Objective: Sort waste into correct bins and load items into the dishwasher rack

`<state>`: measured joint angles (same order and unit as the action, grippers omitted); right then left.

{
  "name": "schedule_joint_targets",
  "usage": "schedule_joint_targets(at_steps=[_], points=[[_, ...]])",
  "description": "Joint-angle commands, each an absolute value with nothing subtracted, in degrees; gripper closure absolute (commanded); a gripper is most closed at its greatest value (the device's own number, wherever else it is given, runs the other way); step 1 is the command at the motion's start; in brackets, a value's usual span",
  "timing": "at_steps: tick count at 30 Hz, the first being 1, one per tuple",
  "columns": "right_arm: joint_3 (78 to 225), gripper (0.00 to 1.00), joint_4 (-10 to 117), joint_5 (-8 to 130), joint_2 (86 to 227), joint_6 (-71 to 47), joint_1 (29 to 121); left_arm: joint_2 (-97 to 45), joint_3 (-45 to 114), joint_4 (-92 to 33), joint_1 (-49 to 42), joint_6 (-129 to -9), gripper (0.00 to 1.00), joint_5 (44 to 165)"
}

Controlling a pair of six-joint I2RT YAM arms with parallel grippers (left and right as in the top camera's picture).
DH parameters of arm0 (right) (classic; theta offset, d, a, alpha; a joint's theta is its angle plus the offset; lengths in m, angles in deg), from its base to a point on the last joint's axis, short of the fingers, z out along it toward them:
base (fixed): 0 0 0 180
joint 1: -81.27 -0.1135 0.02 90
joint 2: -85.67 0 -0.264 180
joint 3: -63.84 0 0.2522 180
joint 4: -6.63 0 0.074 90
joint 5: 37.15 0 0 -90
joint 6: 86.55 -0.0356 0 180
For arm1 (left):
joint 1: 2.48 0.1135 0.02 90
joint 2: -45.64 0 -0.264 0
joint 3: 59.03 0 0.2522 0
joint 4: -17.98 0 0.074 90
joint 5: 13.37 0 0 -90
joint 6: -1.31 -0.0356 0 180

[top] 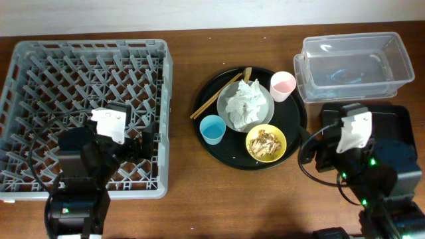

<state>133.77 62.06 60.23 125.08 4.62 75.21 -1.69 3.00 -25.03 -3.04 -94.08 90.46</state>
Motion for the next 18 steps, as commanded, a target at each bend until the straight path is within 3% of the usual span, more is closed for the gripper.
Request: schedule_joint_targets(at_steps=[1, 11, 18], points=[[134.95, 0.02, 62.39, 64.51, 127.05, 4.71, 74.90, -1.89, 4.55, -24.97, -2.69, -94.78, 0.01, 92.36], [134.92, 0.02, 62.37, 70.22, 132.17, 4.49, 74.90, -1.89, 4.55, -24.97, -2.69, -93.22, 0.01, 98.48], [135.21, 0.02, 56.05, 70.26, 143.44, -4.60, 74.90, -9.93, 8.70, -26.67, -2.69, -91.28, 0.01, 98.26]])
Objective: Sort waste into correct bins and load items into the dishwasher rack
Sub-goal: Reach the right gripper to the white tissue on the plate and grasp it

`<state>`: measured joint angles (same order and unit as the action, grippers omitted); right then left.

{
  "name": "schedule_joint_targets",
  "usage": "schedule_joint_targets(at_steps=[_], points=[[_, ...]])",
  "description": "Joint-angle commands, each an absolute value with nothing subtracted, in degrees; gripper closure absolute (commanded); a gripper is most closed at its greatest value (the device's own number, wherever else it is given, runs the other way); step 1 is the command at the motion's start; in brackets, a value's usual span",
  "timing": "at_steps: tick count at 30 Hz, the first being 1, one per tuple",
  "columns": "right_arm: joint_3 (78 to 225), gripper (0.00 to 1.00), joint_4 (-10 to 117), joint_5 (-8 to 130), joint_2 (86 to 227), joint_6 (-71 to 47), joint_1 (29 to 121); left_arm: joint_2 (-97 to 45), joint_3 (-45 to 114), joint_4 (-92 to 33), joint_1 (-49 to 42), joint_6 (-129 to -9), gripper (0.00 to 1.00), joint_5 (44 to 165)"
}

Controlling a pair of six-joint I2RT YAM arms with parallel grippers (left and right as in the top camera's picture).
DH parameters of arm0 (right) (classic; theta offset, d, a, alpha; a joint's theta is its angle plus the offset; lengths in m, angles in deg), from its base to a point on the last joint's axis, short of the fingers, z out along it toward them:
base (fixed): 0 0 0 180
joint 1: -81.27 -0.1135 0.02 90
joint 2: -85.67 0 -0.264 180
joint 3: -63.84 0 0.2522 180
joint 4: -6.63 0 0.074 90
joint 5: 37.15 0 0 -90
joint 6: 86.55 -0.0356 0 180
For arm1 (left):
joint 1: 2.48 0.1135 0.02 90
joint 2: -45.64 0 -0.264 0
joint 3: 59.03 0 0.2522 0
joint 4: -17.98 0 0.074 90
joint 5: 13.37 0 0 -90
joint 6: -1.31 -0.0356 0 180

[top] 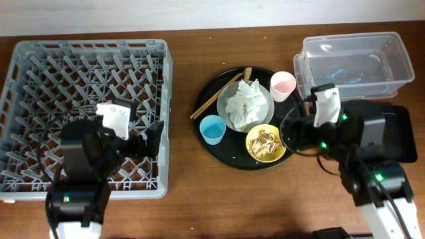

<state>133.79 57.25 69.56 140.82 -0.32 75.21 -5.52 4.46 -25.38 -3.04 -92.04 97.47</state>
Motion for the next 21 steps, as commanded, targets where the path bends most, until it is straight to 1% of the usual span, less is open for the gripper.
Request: schedule_joint_targets(at_steps=[1, 3, 8, 11, 14, 20, 21], points=[[136.26, 0.02, 56.16, 70.24, 145.00, -5.10, 74.90, -11.72, 10.25, -27.76, -2.71, -91.28, 0.01, 98.08], [140.04, 0.02, 58.04, 70.22, 147.90, -5.65, 74.90, -17.56, 16.88, -32.81, -2.71, -91.32, 0.01, 96.05], [156.26, 0.02, 69.76, 68.69, 158.18, -5.67, 74.59, -28.40, 32.22, -44.24, -4.00, -91.32, 0.01, 91.35], [165.41, 0.01, 75.96, 67.18, 165.30, -6.06, 71.86, -33.84, 40.11, -51.09, -6.54, -91.30, 0.01, 86.46], [168.26, 0.02, 75.13, 67.18, 169.98, -6.02, 68.23, -39.44, 47.76, -58.39, -9.18, -91.30, 0.01, 83.55], [168.23, 0.02, 69.45, 67.20, 177.85, -6.09, 67.34, -40.44, 48.59, -59.26, -9.36, -91.30, 0.01, 83.57], [168.23, 0.09, 68.64, 67.16, 180.58, -6.11, 67.08, -40.44, 48.59, -59.28, -9.36, -91.32, 0.01, 82.63]])
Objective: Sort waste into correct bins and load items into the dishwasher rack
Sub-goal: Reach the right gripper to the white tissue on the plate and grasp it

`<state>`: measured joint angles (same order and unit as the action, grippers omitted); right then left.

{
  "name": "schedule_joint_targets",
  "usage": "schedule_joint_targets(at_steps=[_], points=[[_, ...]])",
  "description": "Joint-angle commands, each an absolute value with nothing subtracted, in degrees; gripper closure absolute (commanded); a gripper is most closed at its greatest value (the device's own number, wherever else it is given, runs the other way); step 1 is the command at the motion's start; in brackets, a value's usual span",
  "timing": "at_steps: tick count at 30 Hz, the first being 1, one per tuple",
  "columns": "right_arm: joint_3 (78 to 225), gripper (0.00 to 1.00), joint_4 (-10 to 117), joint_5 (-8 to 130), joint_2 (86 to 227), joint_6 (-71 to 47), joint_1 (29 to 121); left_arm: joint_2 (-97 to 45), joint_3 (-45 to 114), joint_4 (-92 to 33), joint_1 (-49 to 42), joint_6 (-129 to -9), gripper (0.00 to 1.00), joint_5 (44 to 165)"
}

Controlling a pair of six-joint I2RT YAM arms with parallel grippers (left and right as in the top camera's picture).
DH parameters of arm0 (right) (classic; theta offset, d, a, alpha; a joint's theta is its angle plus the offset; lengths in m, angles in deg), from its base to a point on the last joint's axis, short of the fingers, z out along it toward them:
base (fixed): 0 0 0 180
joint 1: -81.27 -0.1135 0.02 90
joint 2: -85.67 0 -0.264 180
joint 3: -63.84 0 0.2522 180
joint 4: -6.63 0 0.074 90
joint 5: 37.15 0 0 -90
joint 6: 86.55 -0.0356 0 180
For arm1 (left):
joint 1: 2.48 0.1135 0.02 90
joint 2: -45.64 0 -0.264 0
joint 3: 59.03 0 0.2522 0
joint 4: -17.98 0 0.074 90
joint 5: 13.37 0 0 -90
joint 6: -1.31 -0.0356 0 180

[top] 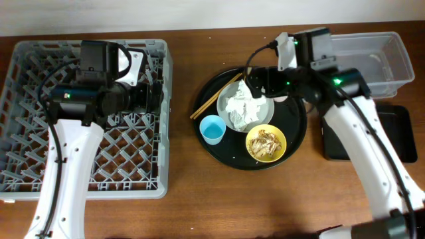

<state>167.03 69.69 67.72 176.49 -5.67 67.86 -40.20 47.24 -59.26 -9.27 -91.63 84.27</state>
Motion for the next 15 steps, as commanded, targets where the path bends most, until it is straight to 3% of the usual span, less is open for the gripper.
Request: schedule_joint_targets(at_steps=[1, 5, 9, 15], points=[[168.23, 0.11, 68.38, 67.18, 182.02, -6.17, 66.92, -40.47, 48.59, -59.30, -9.36, -91.30, 0.01, 81.95], [168.23, 0.17, 66.35, 62.02, 187.64, -12.12, 65.17, -40.55, 48.57, -59.30, -9.36, -91.28, 0.01, 81.23], [168.23, 0.18, 63.35, 38.98, 195.55, -25.17, 56.26, -41.40, 48.53, -60.40, -9.36, -91.28, 0.01, 77.82], [168.23, 0.18, 62.48, 39.24, 203.73, -28.86, 55.80, -41.80, 48.53, -60.64, -9.36, -91.26, 0.01, 77.82]])
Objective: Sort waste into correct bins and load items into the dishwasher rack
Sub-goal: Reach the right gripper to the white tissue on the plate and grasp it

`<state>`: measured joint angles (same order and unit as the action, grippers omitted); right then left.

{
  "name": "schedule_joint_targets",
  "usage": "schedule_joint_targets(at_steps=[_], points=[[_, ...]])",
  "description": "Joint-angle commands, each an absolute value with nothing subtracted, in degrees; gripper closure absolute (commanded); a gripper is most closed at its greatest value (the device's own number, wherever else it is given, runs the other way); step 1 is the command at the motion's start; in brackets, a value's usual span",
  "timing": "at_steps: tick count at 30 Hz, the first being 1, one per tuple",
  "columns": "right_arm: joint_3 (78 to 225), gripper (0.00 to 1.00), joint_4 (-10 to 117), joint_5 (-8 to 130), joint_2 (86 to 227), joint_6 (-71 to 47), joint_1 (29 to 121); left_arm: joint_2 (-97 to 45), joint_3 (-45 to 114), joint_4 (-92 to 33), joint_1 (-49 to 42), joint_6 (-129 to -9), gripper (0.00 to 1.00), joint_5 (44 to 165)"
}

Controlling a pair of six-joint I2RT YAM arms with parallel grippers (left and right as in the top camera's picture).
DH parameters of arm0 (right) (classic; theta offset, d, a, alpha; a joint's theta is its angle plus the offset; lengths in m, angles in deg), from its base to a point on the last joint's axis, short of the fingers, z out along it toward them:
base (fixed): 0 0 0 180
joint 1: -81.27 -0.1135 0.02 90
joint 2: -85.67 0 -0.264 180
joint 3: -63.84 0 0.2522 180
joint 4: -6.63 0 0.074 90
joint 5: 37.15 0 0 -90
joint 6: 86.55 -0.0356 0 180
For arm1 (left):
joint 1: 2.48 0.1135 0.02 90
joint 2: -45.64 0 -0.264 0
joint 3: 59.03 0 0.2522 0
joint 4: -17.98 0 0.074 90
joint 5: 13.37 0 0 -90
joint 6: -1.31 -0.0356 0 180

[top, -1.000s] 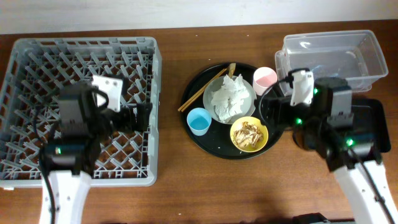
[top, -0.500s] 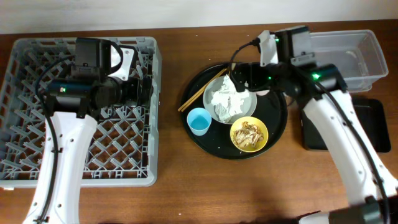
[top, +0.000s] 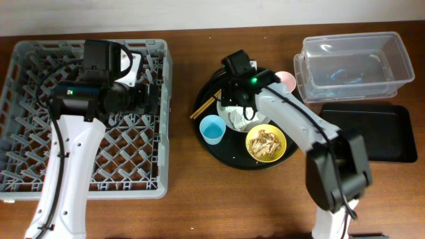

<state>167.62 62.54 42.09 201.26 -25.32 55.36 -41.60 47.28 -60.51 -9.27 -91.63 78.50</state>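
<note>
A round black tray (top: 295,126) holds a grey bowl with crumpled white tissue (top: 244,119), a blue cup (top: 212,129), a yellow bowl of food scraps (top: 266,143), a pink cup (top: 288,79) and wooden chopsticks (top: 204,105). My right gripper (top: 234,106) points down onto the left part of the tissue, and its fingers look open around it. The arm covers most of the bowl. The grey dishwasher rack (top: 40,66) stands at the left. My left gripper (top: 154,99) hangs open and empty over the rack's right side.
A clear plastic bin (top: 352,63) stands at the back right. In front of it lies a flat black bin (top: 368,131). The right arm's forearm crosses the tray's right side down to the table's front edge.
My right gripper has moved left and down from the bowl's far right edge onto the tissue. The pink cup shows again. The left arm has hardly moved.
Both arms were folded low near the front, the left over the rack and the right over the black bin. The right arm then reached toward the tray while the left rose. Later the right gripper hovered by the bowl, and now it is on the tissue.
</note>
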Motion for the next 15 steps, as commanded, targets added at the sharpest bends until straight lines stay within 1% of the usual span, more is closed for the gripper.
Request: schedule_joint_targets(at_steps=[1, 8, 9, 10, 11, 14, 15], points=[[168.23, 0.18, 62.37, 39.27, 204.75, -28.88, 55.80, -41.80, 48.53, -60.66, -9.36, -91.26, 0.01, 77.84], [168.15, 0.19, 61.65, 39.31, 209.54, -28.99, 55.80, -41.80, 48.53, -60.64, -9.36, -91.26, 0.01, 77.84], [168.15, 0.22, 61.69, 39.51, 209.78, -28.99, 55.80, -41.80, 48.53, -60.64, -9.36, -91.26, 0.01, 77.84], [168.15, 0.28, 61.67, 39.90, 210.28, -28.99, 55.80, -41.80, 48.53, -60.64, -9.36, -91.28, 0.01, 77.84], [168.15, 0.37, 61.67, 40.38, 210.52, -28.99, 55.80, -41.80, 48.53, -60.62, -9.36, -91.28, 0.01, 77.84], [168.15, 0.59, 61.65, 40.62, 211.55, -29.04, 55.80, -41.80, 48.53, -60.79, -9.36, -91.28, 0.01, 77.84], [168.15, 0.73, 61.67, 40.80, 212.05, -29.01, 55.84, -41.80, 48.53, -61.01, -9.36, -91.28, 0.01, 77.84]])
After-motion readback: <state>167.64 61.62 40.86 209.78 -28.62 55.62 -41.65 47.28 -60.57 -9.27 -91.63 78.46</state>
